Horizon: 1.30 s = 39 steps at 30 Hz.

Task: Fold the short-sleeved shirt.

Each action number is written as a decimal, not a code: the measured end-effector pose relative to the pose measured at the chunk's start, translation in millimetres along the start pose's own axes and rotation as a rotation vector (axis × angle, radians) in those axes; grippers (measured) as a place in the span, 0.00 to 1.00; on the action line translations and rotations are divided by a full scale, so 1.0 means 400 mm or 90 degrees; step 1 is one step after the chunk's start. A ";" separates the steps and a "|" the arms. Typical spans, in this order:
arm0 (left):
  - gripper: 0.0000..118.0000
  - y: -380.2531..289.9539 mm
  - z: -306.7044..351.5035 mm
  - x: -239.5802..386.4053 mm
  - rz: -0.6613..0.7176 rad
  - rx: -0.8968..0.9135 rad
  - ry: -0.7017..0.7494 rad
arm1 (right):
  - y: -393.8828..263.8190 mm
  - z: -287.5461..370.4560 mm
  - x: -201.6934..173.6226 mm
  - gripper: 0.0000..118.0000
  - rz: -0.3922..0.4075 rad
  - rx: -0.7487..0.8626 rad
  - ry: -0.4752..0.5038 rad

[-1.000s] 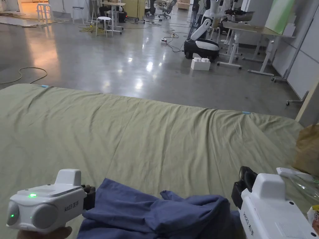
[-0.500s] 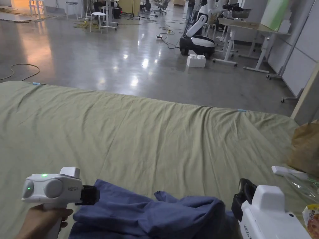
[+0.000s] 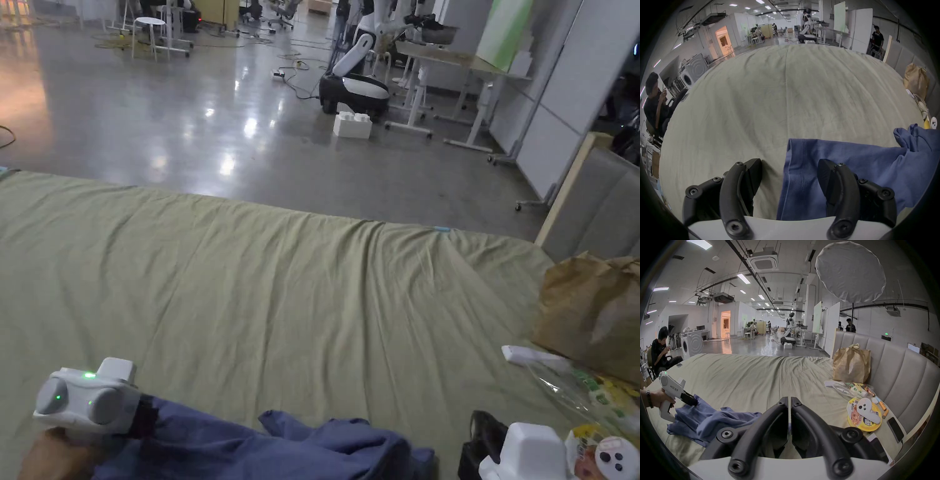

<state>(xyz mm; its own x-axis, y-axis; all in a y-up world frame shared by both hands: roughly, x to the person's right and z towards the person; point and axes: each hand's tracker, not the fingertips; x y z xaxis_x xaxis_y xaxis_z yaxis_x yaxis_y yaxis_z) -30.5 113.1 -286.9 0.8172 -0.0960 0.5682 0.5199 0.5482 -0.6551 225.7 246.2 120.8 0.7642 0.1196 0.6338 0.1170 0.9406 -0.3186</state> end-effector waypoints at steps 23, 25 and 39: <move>0.04 -0.165 0.272 -0.075 0.049 0.144 -0.130 | -0.137 -0.475 -0.006 0.23 -0.032 -0.498 0.116; 0.04 -0.192 0.335 -0.029 0.050 0.152 -0.120 | -0.167 -0.467 -0.008 0.07 -0.019 -0.492 0.111; 0.04 -0.120 0.471 -0.087 0.058 0.267 -0.108 | 0.019 -0.256 0.069 0.01 -0.043 -0.229 0.106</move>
<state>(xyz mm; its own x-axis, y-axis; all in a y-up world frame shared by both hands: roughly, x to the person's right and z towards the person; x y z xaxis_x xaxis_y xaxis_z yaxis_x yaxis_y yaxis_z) -130.8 246.5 -181.3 0.7845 0.0862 0.6141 0.2736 0.8405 -0.4676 312.5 224.2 63.7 0.8360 -0.0192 0.5484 0.3624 0.7698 -0.5255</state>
